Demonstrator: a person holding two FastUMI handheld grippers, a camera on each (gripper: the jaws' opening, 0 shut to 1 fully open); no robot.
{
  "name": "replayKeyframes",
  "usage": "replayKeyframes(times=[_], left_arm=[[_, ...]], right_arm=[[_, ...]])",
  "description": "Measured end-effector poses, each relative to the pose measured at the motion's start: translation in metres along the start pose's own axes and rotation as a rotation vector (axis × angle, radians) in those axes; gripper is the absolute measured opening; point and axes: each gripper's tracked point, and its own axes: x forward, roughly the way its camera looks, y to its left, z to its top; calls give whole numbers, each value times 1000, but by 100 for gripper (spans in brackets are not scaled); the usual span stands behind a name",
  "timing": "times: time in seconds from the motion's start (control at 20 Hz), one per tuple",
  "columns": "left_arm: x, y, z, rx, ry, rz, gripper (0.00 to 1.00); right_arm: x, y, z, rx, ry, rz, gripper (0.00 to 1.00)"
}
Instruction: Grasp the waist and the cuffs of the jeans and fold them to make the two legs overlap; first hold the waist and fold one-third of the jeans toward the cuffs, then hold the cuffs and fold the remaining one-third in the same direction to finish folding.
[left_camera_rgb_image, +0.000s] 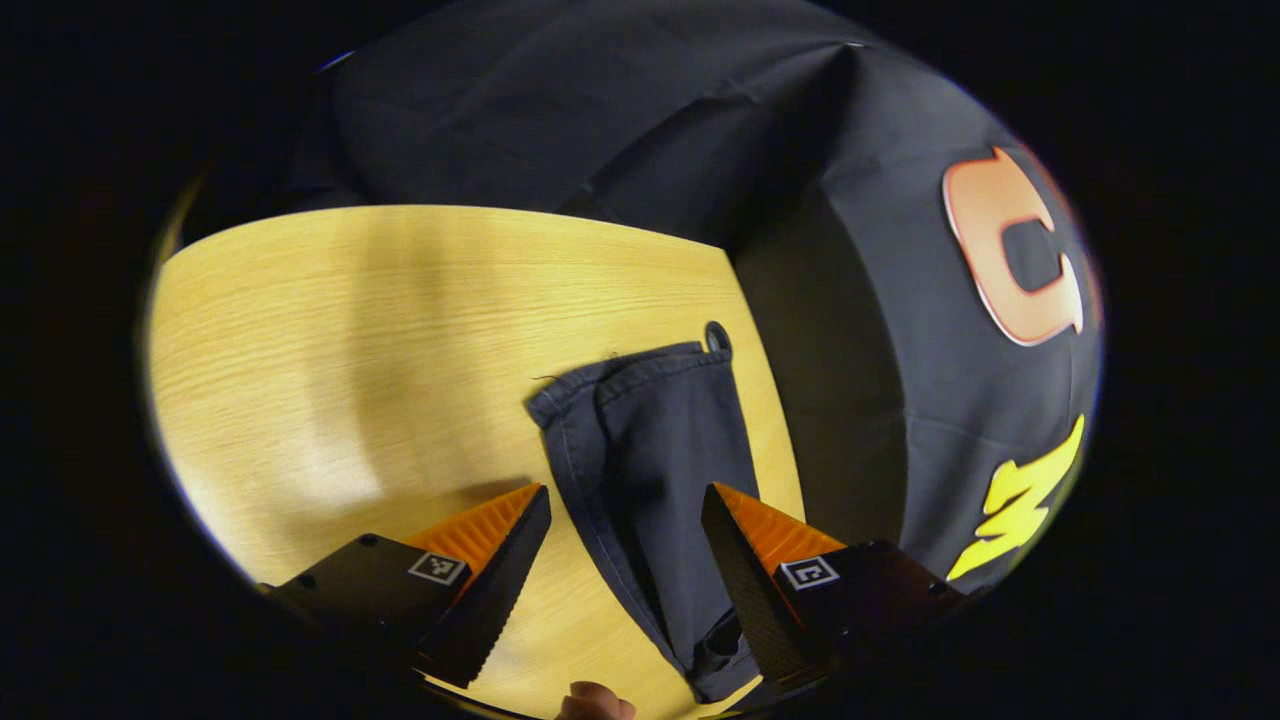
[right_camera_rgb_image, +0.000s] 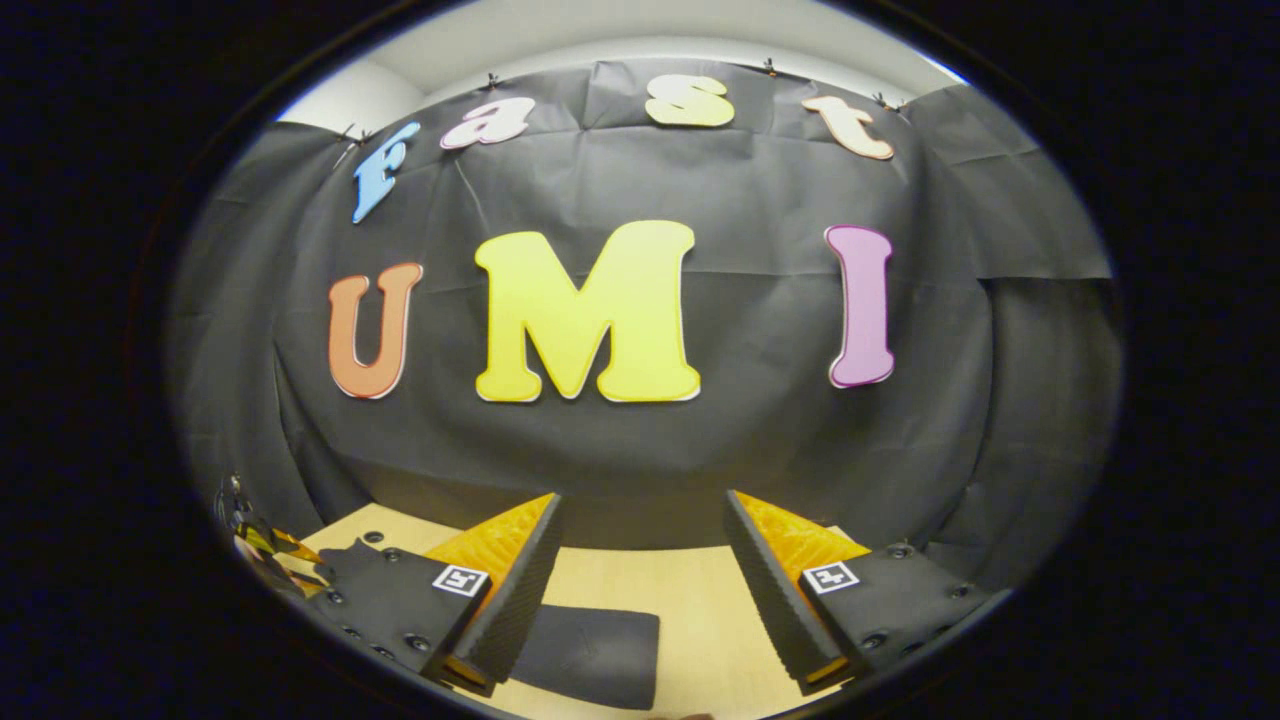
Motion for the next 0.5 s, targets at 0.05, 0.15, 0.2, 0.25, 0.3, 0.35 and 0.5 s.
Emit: replayKeyframes(times=[0.05, 0.15, 0.2, 0.25, 0.3, 0.35, 0.5], left_arm=[[5, -3, 5, -27, -6, -9, 98], [12, -9, 12, -46, -19, -18, 100], [17, -13, 14, -55, -20, -27, 96], [22, -18, 17, -70, -17, -40, 96], [25, -22, 19, -93, -16, -54, 96], [29, -26, 21, -113, -14, -65, 96], [42, -15, 15, -139, 15, -23, 94]], right_arm=[[-3, -8, 1, -1, -2, -14, 98], [-7, -25, 4, -3, -4, -51, 98], [-10, -34, 4, 0, 2, -69, 94], [-12, -41, 3, 7, 7, -84, 94], [-13, -47, 2, 14, 14, -98, 94], [-15, -51, 2, 18, 16, -108, 98], [-21, -62, 1, 20, 21, -128, 98]])
